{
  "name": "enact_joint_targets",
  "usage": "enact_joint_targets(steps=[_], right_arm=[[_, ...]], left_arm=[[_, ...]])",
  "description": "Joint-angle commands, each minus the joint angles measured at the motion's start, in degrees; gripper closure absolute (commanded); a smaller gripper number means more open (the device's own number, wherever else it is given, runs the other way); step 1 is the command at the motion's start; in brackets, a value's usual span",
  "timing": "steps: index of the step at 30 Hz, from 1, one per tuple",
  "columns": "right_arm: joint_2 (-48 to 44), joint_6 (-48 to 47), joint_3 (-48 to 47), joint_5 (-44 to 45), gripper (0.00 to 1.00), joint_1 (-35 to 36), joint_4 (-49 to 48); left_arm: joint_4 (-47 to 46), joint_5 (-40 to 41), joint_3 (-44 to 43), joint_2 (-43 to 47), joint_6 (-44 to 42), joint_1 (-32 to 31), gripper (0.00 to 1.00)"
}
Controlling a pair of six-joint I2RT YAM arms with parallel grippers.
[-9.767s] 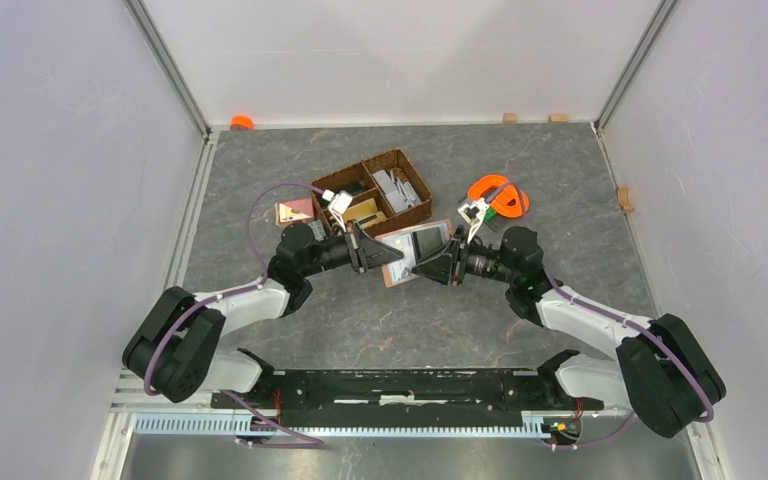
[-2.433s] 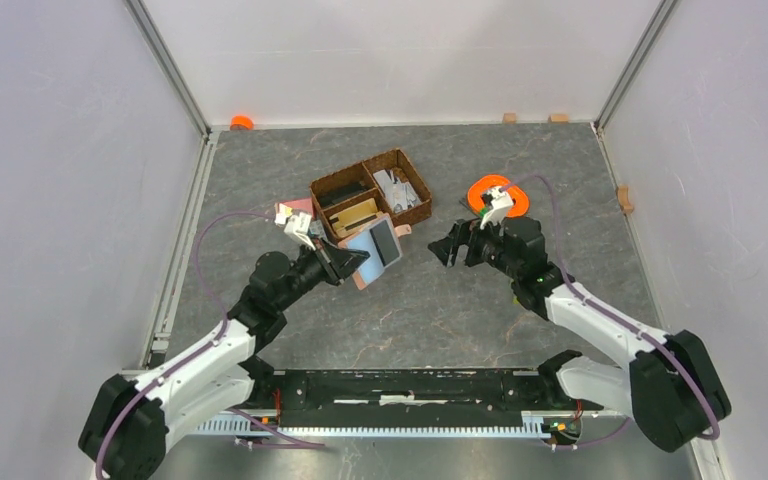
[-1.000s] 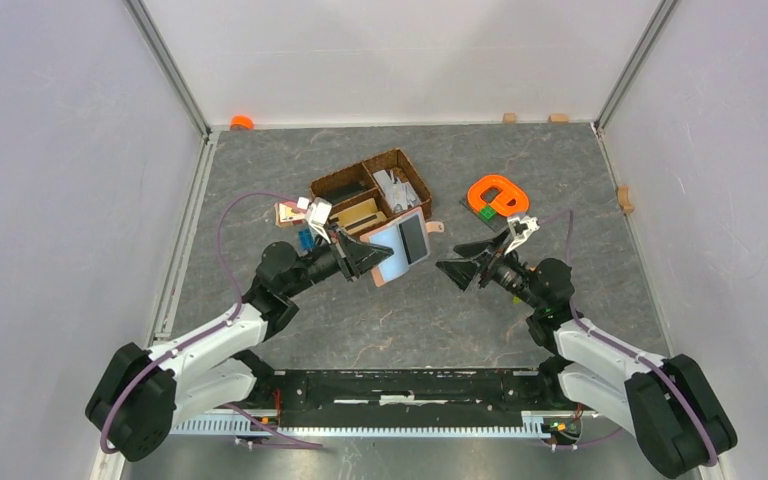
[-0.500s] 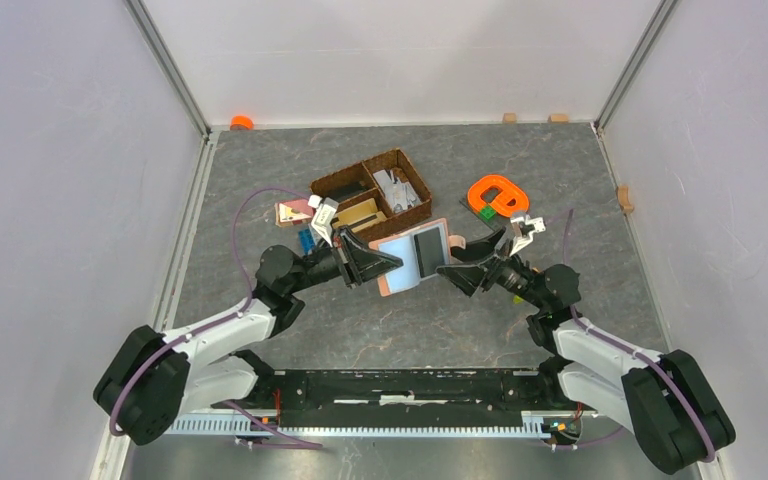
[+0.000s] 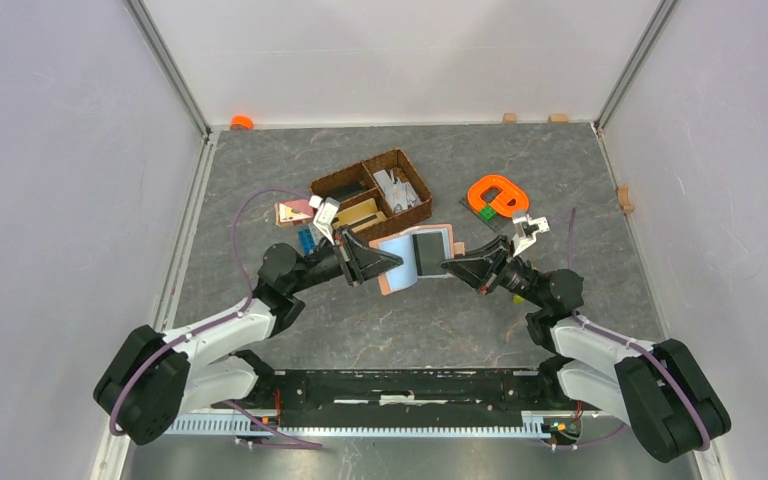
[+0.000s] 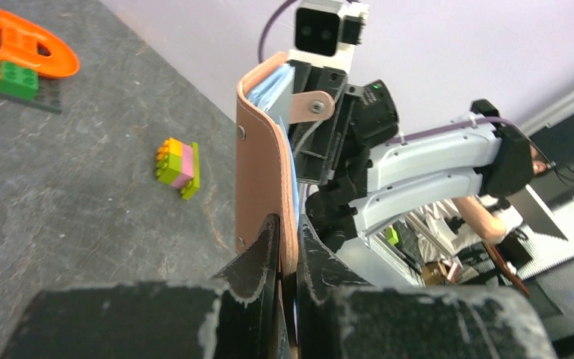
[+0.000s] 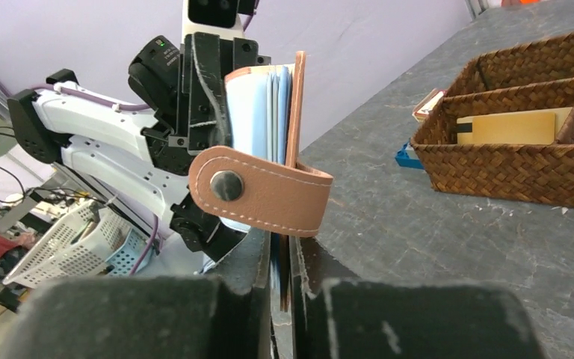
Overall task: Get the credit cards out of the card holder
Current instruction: Remove the credit card from the card holder.
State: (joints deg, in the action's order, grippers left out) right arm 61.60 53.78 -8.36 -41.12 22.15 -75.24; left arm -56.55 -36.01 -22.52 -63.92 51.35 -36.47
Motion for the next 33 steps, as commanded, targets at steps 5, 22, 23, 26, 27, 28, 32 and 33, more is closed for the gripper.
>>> enact_joint_targets(steps=[5, 22, 23, 26, 27, 28, 32, 33], right_arm=[[0.28, -0.92, 0.4, 0.79, 1.0, -0.62, -0.17], [-7.02, -17.02, -1.74, 19.17, 1.0, -2.6, 32.42], [-6.72, -16.9, -1.79, 18.97, 1.0, -2.58, 32.29], [-5.31, -16.46, -1.84, 17.24, 1.0, -2.6, 31.02], [-4.95, -16.29, -1.97, 16.41, 1.0, -2.55, 30.32], [-4.4, -15.81, -1.89, 15.3, 1.0, -2.51, 29.06], [-2.83, -13.5, -1.52, 11.84, 1.0, -2.56, 24.26], [-2.56, -12.9, -1.36, 11.08, 1.0, -2.5, 23.32]], left_arm=[[21.58, 16.03, -3.78, 5.48, -8.05, -0.12, 0.9], [34.28, 35.7, -1.17, 13.73, -9.0, 1.14, 0.31], [30.07, 30.24, -0.59, 13.0, -9.39, 1.09, 0.34], [22.04, 19.31, -1.37, 9.81, -10.0, 0.81, 0.49], [20.71, 16.75, -1.98, 8.44, -10.0, 0.54, 0.52], [19.65, 15.14, -2.61, 7.11, -9.96, 0.15, 0.55], [16.48, 11.56, -4.04, 2.77, -9.69, -1.94, 0.66], [16.45, 11.19, -4.62, 1.66, -9.8, -2.57, 0.7]])
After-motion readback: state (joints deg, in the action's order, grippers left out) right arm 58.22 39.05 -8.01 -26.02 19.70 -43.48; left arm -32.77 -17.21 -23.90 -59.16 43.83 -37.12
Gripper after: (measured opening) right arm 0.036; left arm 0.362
